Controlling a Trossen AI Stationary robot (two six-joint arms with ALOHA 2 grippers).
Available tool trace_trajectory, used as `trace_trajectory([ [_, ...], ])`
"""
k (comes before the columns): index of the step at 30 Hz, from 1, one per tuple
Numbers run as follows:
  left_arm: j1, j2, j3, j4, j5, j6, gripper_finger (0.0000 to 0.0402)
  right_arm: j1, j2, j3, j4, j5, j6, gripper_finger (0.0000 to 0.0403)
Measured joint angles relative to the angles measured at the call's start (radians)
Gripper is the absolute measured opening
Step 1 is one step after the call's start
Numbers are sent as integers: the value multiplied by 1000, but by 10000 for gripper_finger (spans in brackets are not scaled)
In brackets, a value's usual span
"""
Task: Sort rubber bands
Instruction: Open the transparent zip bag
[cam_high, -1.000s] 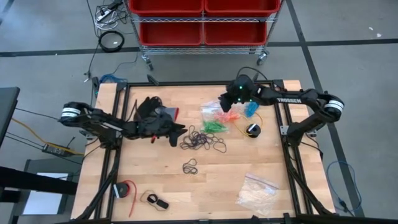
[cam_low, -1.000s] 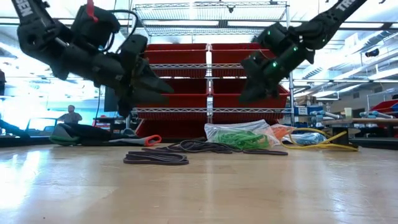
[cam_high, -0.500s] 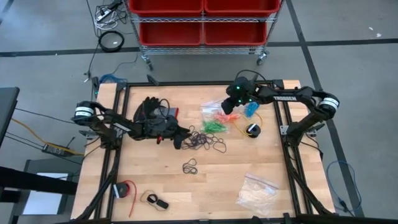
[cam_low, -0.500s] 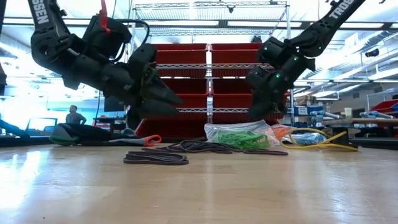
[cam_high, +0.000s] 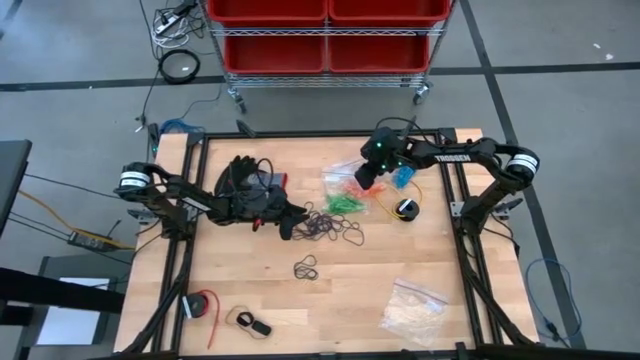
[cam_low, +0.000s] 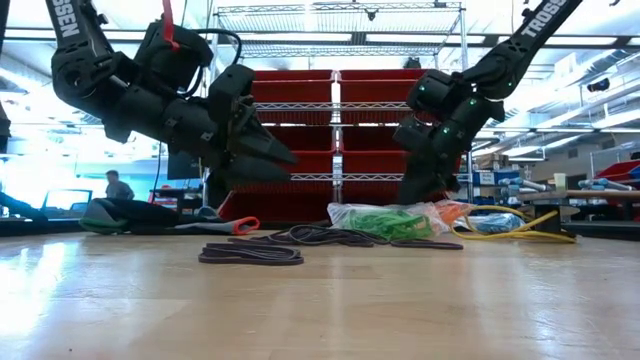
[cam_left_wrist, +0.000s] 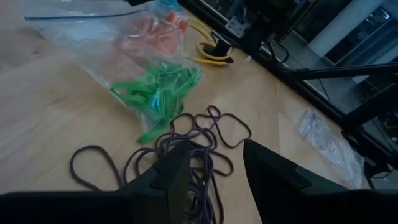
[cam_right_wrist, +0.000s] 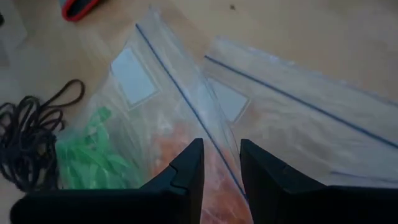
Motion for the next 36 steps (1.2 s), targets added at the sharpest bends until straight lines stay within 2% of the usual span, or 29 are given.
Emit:
trace_trajectory([
  [4, 0, 0, 0, -1, 0, -1, 158, 11, 0, 0, 2, 88, -26, 89],
  [8, 0, 0, 0, -2, 1, -3, 158, 12, 0, 0, 14, 133, -48, 89],
  [16, 0, 0, 0, -4, 4, -1, 158, 13, -1, 0, 62, 136, -83, 85],
  [28, 0, 0, 0, -4, 4, -3, 158, 13, -1, 0, -20, 52, -102, 77],
  [32, 0, 0, 0, -4, 4, -4, 158, 13, -1, 0, -22, 131, -109, 65],
  [36, 0, 0, 0, -4, 4, -4, 158, 12, -1, 0, -23, 125, -119, 38],
])
